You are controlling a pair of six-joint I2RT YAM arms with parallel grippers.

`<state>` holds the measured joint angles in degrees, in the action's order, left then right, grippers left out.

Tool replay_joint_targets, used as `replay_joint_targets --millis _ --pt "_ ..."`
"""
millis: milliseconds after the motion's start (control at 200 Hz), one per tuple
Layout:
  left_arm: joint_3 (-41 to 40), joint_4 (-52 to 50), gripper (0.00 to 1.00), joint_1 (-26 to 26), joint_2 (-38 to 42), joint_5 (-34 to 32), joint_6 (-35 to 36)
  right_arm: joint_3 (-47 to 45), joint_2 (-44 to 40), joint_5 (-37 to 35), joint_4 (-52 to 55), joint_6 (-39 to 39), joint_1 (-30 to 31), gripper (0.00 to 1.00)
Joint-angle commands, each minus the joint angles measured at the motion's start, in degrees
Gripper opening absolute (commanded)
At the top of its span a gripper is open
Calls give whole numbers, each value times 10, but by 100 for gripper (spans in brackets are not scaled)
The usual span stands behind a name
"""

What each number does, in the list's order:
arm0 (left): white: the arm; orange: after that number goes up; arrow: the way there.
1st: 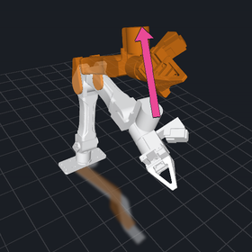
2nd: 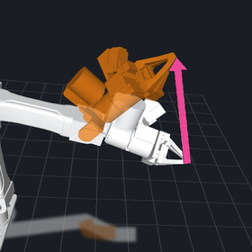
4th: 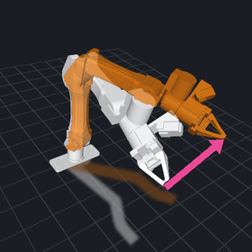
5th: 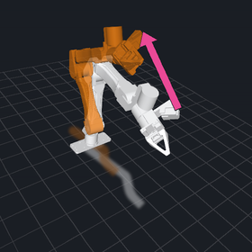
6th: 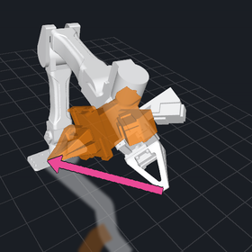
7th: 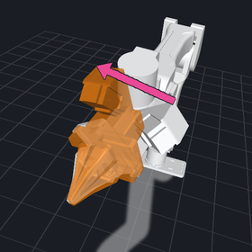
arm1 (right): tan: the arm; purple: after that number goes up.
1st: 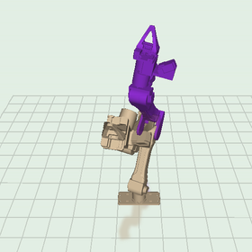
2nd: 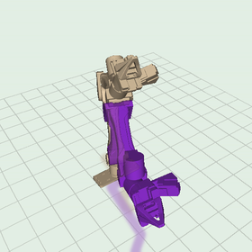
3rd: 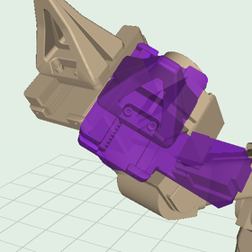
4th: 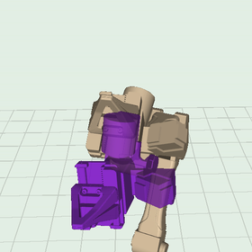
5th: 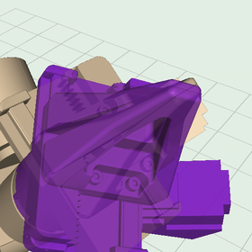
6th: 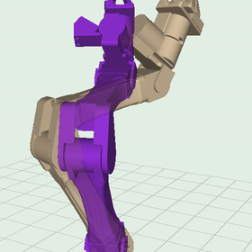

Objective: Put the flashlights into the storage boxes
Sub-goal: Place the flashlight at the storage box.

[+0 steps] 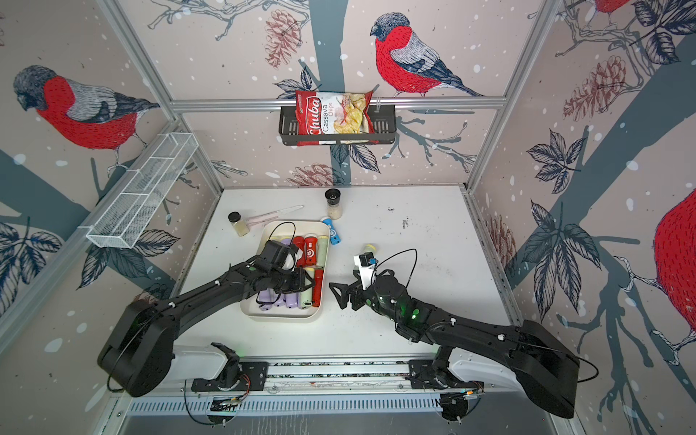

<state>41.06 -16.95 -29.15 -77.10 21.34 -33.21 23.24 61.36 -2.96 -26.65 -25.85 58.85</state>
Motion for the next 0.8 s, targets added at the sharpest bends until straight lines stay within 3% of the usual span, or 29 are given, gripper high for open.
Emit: replay_joint_targets --millis 0,400,795 --pt "-1 9 39 -2 5 -6 -1 3 -2 -8 -5 1 0 99" --pt "0 -7 49 -1 16 -22 -4 2 -6 -8 -3 -1 0 99" --pt "10 -19 49 -1 73 -84 0 3 -11 -43 16 -15 -1 99"
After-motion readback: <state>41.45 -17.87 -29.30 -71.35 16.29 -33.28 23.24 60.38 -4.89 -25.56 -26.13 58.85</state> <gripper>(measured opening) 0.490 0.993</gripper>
